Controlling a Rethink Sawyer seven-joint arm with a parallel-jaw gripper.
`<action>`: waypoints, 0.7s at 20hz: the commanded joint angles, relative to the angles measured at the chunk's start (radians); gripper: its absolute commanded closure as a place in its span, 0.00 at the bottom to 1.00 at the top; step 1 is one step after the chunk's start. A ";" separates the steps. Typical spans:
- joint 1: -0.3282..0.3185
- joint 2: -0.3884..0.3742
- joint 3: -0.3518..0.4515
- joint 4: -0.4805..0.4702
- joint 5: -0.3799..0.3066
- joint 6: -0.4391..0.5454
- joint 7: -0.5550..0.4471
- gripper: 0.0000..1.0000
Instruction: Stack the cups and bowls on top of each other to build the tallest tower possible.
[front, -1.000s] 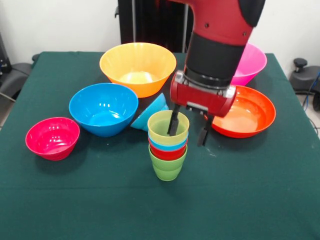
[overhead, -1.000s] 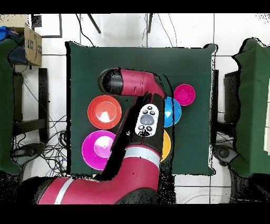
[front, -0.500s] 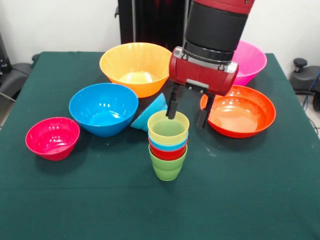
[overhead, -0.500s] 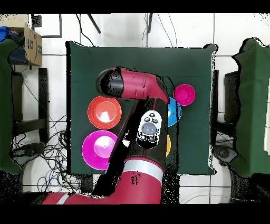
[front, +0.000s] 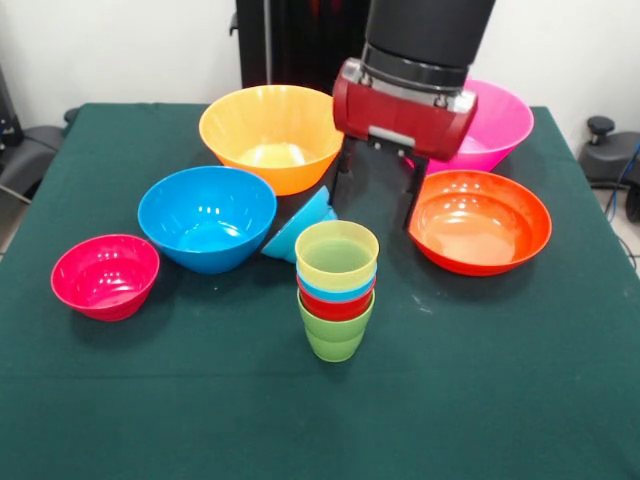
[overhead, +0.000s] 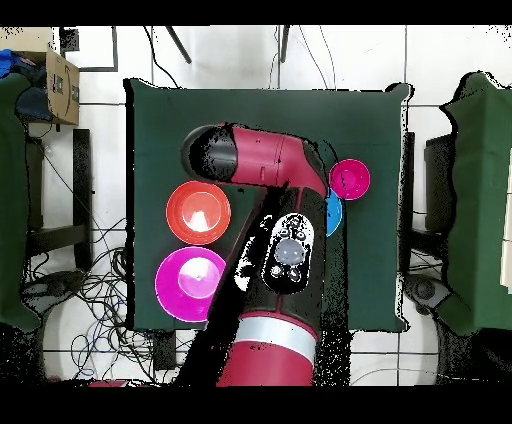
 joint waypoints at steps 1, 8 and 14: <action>-0.052 -0.055 0.101 0.094 -0.033 0.185 -0.061 0.00; -0.086 -0.130 0.107 0.187 -0.051 0.225 -0.103 0.00; -0.125 -0.159 0.138 0.296 -0.063 0.153 -0.118 0.00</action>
